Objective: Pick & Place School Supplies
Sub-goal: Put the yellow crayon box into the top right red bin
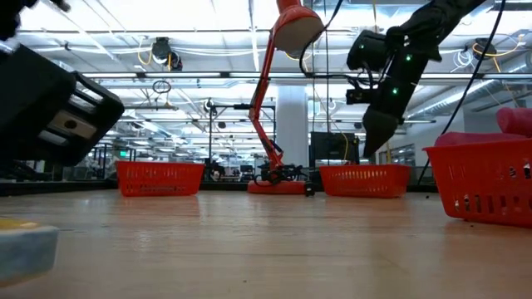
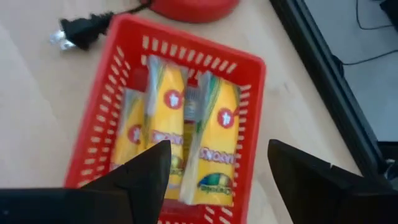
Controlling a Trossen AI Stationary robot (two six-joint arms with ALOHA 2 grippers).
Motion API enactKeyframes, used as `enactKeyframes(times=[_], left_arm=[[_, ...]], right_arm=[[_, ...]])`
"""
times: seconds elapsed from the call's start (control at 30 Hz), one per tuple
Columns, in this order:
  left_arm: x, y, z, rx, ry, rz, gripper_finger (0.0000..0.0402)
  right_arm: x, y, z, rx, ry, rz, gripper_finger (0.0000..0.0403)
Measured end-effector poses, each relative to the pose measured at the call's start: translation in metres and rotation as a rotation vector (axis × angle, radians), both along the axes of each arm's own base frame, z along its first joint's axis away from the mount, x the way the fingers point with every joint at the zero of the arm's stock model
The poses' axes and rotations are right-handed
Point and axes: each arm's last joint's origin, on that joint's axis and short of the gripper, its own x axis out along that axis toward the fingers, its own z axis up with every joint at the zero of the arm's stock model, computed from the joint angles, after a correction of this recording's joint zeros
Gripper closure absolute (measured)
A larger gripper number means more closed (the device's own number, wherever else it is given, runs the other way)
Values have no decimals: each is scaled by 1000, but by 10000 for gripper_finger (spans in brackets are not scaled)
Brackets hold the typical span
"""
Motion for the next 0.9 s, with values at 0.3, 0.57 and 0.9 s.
enactKeyframes(times=[0.3,0.57,0.9], left_arm=[[1,10,-7,78,59,35,183],[-2,10,-12,162,99,111,159],[-8,1,-12,138,98,172,226]], right_arm=[[-3,14,13,-5,-46,21,147],[0,29,18,-61,-46,24,147],[8,53,18,-51,-76,67,147]])
